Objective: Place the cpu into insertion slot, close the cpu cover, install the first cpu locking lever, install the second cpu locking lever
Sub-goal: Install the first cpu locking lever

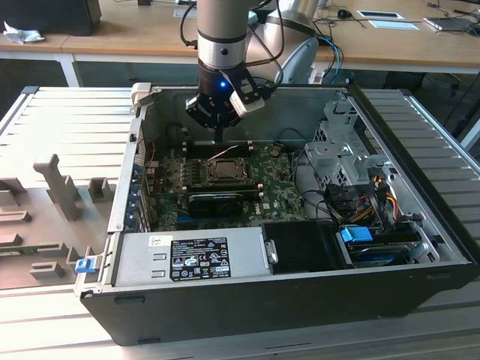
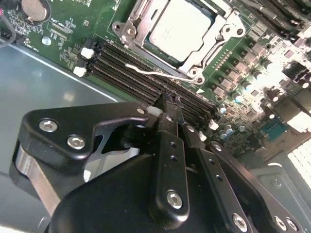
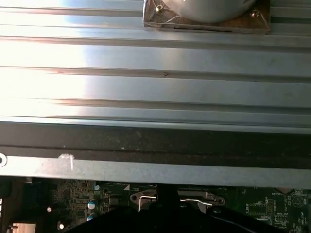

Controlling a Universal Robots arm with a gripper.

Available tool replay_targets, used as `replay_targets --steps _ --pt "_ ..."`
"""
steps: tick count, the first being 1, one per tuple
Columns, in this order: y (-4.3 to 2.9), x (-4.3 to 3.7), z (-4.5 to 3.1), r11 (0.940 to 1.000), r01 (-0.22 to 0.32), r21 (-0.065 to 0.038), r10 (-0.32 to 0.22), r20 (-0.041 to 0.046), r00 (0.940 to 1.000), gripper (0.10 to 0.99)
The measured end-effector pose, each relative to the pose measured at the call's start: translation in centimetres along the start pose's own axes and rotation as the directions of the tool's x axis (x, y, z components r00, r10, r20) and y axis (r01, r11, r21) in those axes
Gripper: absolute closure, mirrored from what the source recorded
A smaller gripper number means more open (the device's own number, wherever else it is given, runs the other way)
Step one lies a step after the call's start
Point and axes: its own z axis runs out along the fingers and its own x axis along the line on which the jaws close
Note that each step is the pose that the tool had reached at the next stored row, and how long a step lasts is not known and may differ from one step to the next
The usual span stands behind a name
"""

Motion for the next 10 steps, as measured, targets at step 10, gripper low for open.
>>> replay_targets --steps 10 --pt "-0.09 -0.48 1.26 1.0 0.001 -0.005 -0.001 0.0 1.0 0.98"
